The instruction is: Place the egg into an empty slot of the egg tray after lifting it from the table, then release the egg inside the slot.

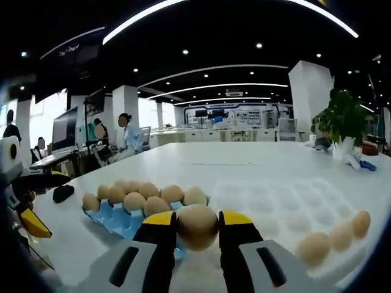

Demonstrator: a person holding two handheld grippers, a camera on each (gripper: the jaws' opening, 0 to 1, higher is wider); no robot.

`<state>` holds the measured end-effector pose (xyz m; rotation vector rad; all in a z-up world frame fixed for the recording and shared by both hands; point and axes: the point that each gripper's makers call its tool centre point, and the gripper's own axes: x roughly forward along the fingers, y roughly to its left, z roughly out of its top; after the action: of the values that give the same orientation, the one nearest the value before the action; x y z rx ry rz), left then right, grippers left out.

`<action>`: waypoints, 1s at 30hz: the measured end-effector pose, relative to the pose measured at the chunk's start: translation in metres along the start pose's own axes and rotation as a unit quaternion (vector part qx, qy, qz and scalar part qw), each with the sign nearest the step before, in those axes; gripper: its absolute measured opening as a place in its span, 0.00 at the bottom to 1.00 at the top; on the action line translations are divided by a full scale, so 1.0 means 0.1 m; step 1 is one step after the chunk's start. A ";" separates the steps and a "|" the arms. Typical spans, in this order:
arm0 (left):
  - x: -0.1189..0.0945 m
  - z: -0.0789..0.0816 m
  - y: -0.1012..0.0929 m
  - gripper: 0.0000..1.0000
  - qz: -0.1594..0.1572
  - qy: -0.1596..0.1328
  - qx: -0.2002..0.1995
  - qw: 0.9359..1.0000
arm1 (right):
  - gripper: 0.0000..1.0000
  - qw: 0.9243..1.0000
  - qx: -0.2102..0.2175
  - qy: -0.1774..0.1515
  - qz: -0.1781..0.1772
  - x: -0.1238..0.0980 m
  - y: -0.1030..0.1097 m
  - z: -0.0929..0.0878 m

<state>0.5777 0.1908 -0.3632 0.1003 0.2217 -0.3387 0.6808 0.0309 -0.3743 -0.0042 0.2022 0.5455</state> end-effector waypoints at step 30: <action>0.03 -0.01 0.01 1.00 -0.007 0.005 0.000 1.000 | 0.28 0.989 -0.031 -0.013 0.143 0.22 0.97 0.12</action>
<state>0.5806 0.1912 -0.3649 0.1011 0.2315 -0.3528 0.6512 0.1257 -0.3614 -0.0286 0.1603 0.8381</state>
